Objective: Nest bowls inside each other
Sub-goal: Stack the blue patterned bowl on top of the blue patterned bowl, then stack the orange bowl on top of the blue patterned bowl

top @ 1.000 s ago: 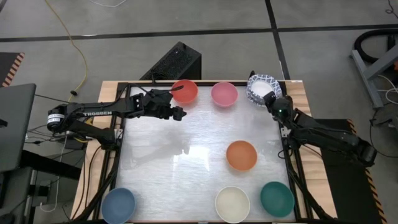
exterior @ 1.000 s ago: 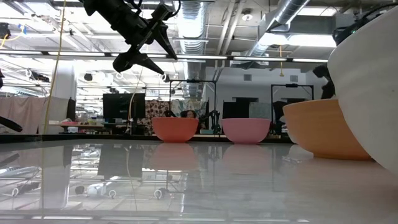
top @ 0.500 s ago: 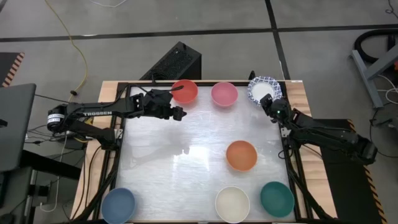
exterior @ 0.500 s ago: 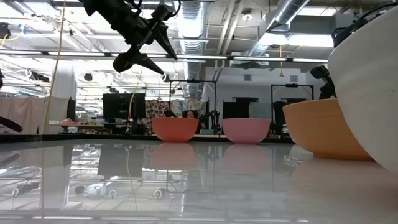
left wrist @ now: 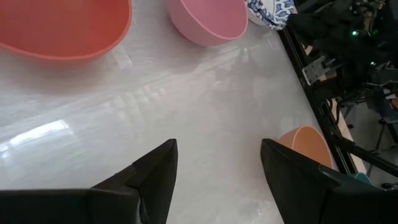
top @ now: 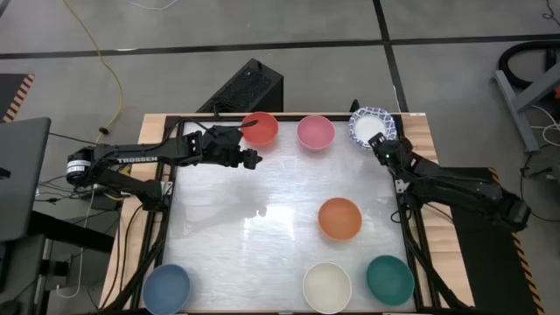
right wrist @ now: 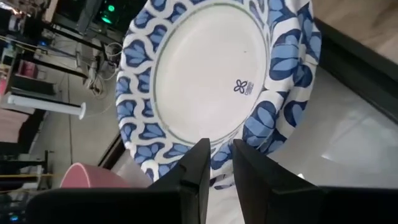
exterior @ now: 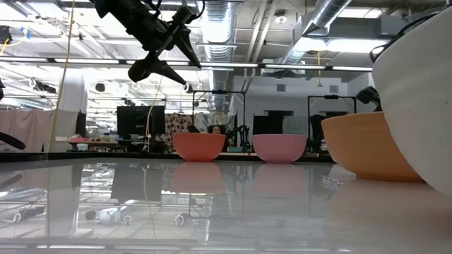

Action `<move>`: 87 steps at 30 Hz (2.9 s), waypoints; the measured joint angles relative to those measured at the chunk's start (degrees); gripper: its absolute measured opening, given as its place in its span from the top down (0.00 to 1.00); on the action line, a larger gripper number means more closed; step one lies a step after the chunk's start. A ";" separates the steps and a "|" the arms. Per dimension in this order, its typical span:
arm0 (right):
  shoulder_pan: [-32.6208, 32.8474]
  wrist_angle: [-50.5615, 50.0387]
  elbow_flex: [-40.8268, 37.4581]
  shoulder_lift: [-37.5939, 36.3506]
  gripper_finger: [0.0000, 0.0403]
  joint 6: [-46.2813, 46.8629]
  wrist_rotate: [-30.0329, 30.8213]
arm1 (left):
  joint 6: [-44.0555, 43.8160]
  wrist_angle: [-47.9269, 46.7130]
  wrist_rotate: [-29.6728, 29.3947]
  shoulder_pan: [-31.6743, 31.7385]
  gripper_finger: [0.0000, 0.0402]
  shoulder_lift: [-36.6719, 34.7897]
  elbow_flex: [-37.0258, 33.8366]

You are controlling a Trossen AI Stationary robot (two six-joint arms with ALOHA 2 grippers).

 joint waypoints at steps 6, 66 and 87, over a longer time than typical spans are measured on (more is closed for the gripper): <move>-0.05 1.52 0.00 0.56 0.78 0.01 -0.58 | -0.02 -0.01 0.02 0.00 0.45 0.00 0.00; 26.02 37.25 0.07 0.89 0.78 -34.20 -23.49 | 65.88 -16.36 -17.38 1.59 0.45 25.90 20.06; 27.23 37.00 0.07 0.89 0.78 -34.17 -23.27 | 61.86 -18.98 -9.64 9.17 0.70 36.81 21.20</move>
